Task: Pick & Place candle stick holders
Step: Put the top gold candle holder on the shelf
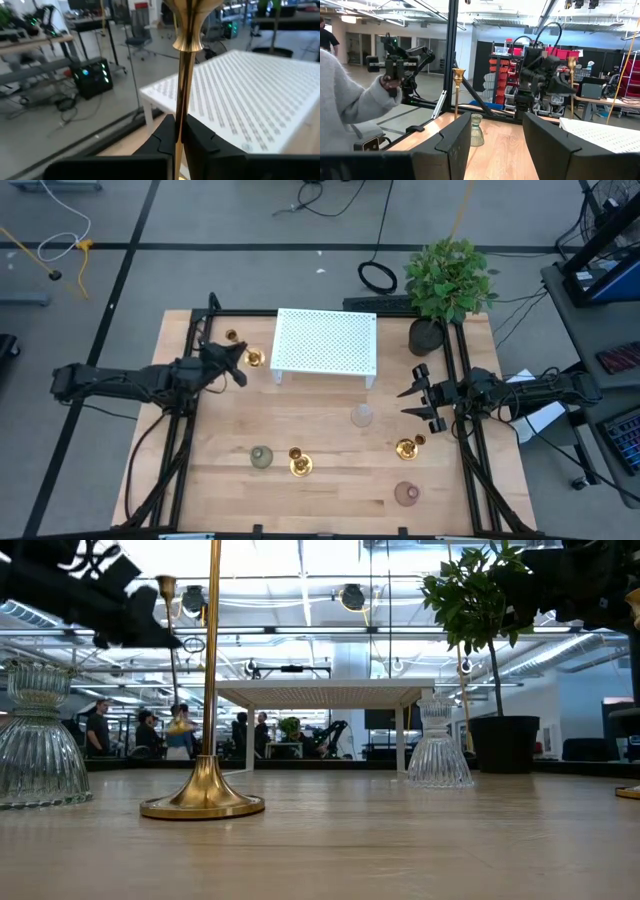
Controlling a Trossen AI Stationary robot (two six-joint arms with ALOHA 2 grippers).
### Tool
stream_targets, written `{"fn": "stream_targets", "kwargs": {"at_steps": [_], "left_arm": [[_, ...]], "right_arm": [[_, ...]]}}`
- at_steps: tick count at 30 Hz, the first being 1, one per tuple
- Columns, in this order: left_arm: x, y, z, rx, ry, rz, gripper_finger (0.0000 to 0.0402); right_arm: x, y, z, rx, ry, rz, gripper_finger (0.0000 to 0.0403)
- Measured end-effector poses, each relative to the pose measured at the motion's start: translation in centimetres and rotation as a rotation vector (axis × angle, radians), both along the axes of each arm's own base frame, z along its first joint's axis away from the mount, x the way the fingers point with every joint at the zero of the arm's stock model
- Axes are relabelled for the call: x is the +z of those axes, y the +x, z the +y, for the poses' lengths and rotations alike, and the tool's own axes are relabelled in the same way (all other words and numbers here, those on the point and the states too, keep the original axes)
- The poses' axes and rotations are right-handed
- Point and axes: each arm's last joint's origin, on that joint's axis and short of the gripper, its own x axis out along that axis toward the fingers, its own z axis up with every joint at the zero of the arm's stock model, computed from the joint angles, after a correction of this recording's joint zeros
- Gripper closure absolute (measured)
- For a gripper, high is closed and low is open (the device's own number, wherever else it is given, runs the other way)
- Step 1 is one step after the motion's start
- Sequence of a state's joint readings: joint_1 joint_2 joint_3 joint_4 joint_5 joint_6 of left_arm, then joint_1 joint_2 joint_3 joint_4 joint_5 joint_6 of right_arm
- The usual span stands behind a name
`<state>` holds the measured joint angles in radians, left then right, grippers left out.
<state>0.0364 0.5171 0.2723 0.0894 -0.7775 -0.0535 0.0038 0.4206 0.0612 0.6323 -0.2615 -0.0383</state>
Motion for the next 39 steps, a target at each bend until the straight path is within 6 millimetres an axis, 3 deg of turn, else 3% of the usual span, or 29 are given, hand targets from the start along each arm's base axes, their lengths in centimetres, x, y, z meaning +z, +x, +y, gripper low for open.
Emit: {"fn": "stream_targets", "kwargs": {"at_steps": [9, 16, 28, 39], "left_arm": [[6.8, -0.4, 0.0, 0.000, 0.159, -0.031, 0.0387], [10.4, 0.5, 0.2, -0.209, 0.207, -0.084, 0.0387], [13.3, 5.3, 3.3, -0.301, 0.212, -0.003, 0.0387], [12.1, 8.8, 9.3, -0.334, 0.084, 0.070, 0.0387]], "right_arm": [[0.1, 0.0, 0.0, -0.002, 0.000, -0.008, 0.0232], [0.1, 0.0, 0.0, -0.003, -0.001, -0.008, 0.0232], [0.0, 0.0, 0.0, -0.002, 0.000, -0.003, 0.0232], [-0.5, 0.5, 0.0, 0.008, 0.032, 0.061, 0.0232]]}}
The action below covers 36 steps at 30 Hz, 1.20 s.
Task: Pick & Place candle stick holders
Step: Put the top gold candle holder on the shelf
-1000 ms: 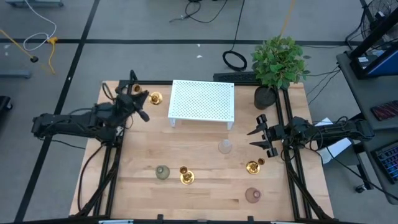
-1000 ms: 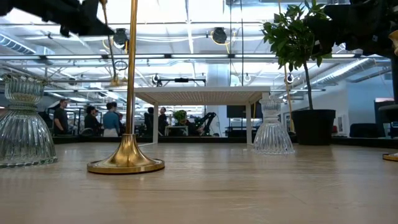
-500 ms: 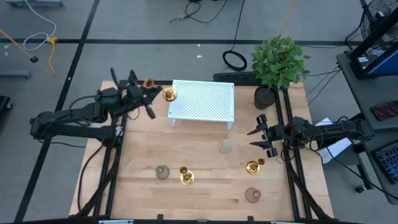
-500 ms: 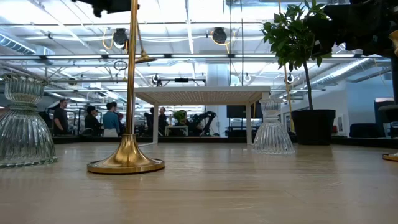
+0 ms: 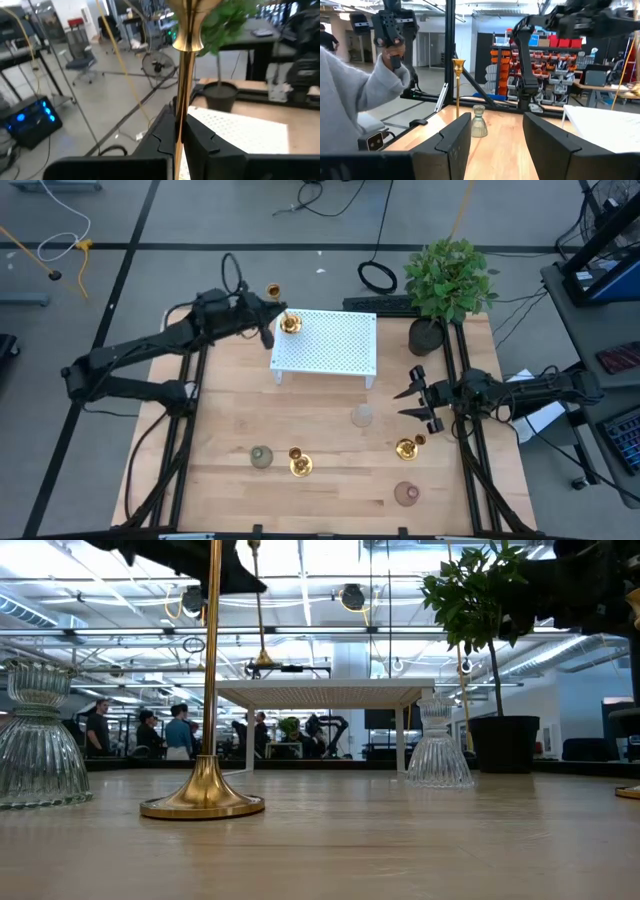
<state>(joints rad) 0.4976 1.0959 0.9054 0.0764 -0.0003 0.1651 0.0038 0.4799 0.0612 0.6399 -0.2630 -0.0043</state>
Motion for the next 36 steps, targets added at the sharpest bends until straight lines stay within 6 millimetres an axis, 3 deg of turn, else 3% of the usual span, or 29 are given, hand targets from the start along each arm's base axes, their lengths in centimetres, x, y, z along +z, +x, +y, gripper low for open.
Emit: {"fn": "stream_targets", "kwargs": {"at_steps": [6, 13, 32, 36], "left_arm": [[-1.2, 0.0, 2.6, 0.042, -0.105, 0.001, 0.0387], [-2.5, 0.4, 4.1, 0.059, -0.148, 0.037, 0.0387], [-2.9, 0.4, 4.7, 0.075, -0.149, 0.051, 0.0356], [-2.9, 0.4, 4.7, 0.074, -0.149, 0.052, 0.0351]], "right_arm": [[-0.2, 0.2, 0.2, 0.013, 0.003, 0.023, 0.0232], [-0.1, 0.4, 0.8, 0.061, -0.017, -0.012, 0.0232], [0.0, 0.5, 1.0, 0.066, -0.063, -0.036, 0.0232], [0.1, 0.6, 0.9, -0.003, -0.051, -0.042, 0.0232]]}}
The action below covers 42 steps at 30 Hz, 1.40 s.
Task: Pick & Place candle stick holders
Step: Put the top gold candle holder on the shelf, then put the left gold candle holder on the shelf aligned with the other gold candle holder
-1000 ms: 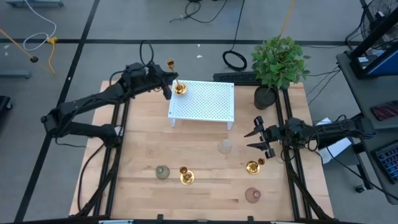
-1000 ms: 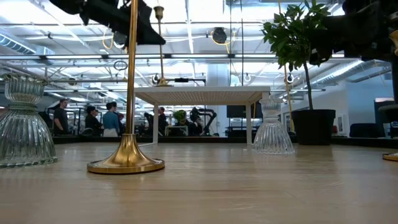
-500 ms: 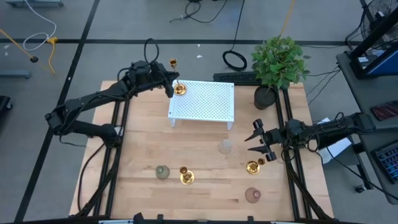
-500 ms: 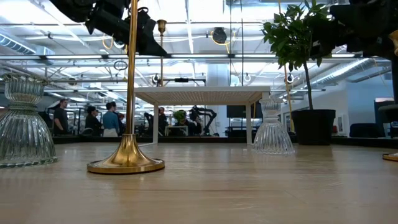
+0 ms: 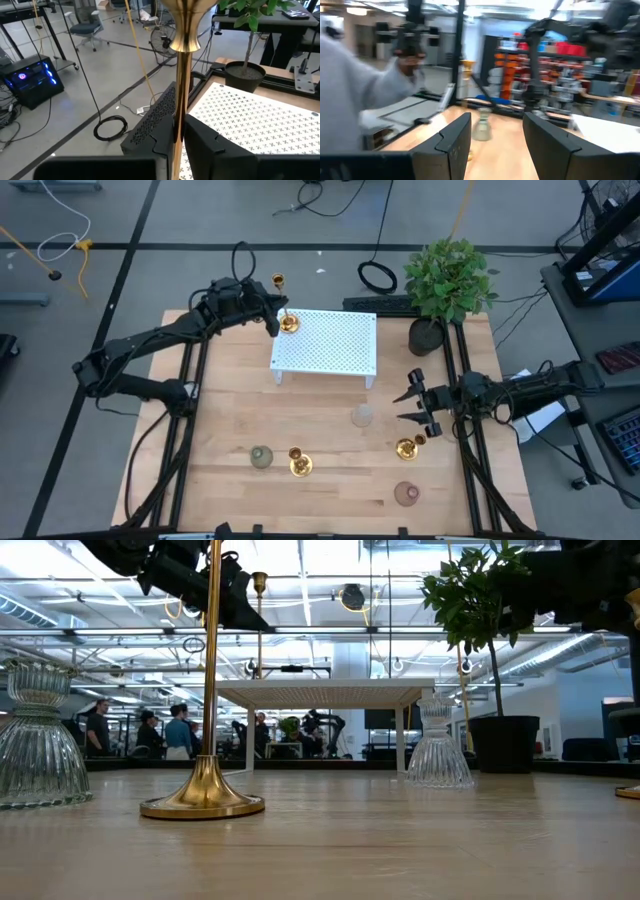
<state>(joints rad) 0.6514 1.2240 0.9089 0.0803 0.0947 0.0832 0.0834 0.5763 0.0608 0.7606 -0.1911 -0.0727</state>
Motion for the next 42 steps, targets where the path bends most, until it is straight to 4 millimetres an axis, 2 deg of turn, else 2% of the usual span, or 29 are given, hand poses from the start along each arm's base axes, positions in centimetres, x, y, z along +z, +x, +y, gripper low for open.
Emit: {"fn": "stream_targets", "kwargs": {"at_steps": [6, 14, 20, 30, 37, 42], "left_arm": [[0.0, 0.0, 0.0, -0.001, -0.001, 0.001, 0.0308], [0.1, -0.1, -0.1, -0.005, 0.011, 0.009, 0.0231], [0.6, -1.2, -1.2, -0.015, -0.012, 0.046, 0.0209], [1.2, -2.8, -5.1, -0.158, 0.003, 0.182, 0.0206], [0.7, -2.0, -8.2, -0.456, 0.027, 0.240, 0.0206], [-0.8, -1.2, -10.7, -0.640, 0.059, 0.273, 0.0206]], "right_arm": [[-0.1, 0.1, -0.2, -0.064, 0.011, 0.011, 0.0226], [-0.2, 0.2, -0.2, -0.060, 0.009, 0.019, 0.0182], [-0.2, 0.2, -0.2, -0.060, 0.009, 0.019, 0.0154], [-0.2, 0.2, -0.2, -0.060, 0.006, 0.018, 0.0149], [-0.2, 0.2, -0.2, -0.060, 0.006, 0.018, 0.0149], [-0.2, 0.2, -0.2, -0.060, 0.006, 0.018, 0.0149]]}}
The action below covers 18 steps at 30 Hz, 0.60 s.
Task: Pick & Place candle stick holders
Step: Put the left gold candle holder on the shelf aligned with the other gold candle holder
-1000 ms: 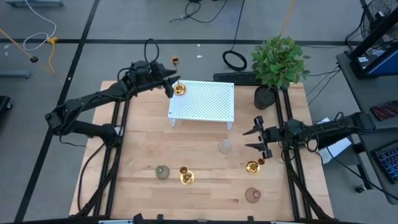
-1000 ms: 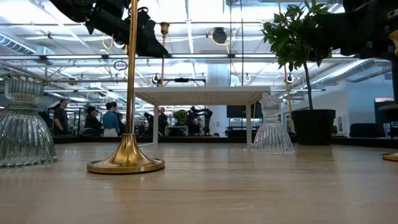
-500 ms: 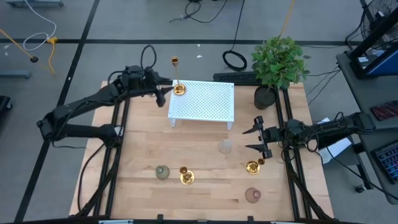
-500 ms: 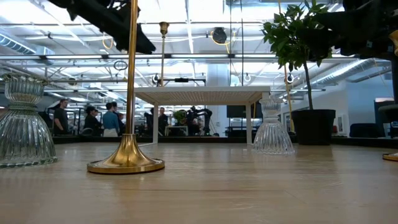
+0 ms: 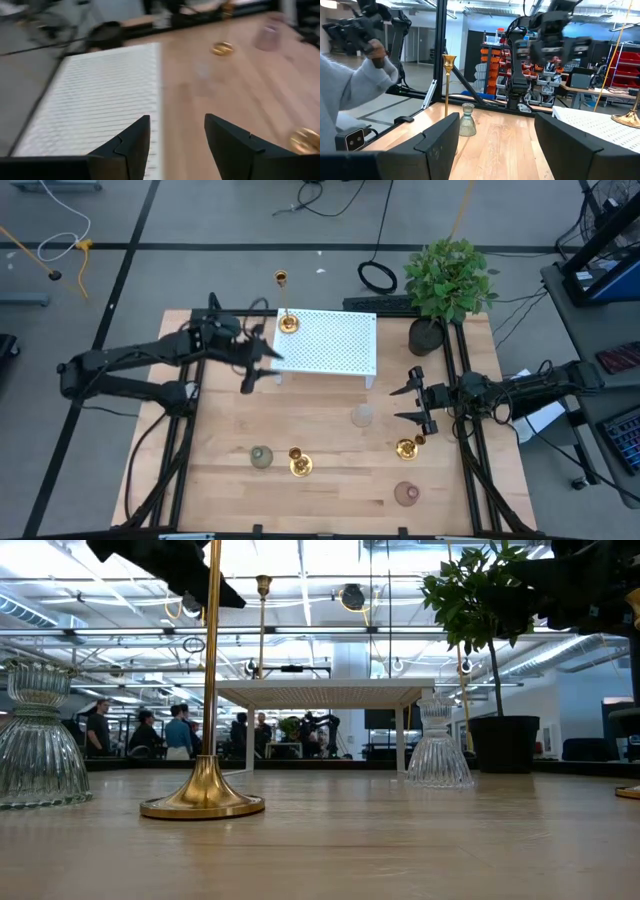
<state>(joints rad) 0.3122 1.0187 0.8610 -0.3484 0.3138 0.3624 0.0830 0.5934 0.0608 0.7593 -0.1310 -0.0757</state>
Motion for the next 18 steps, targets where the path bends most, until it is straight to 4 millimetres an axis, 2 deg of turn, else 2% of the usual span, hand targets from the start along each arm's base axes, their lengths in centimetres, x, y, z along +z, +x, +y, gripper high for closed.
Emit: {"fn": "stream_targets", "kwargs": {"at_steps": [7, 18], "left_arm": [[-3.2, 0.6, -3.5, -0.157, -0.037, 0.037, 0.0206], [-8.1, 0.7, -8.5, -0.301, -0.179, -0.124, 0.0206]], "right_arm": [[0.0, 0.0, 0.0, 0.000, 0.000, 0.000, 0.0149], [0.0, 0.0, 0.0, 0.000, 0.000, 0.000, 0.0149]]}}
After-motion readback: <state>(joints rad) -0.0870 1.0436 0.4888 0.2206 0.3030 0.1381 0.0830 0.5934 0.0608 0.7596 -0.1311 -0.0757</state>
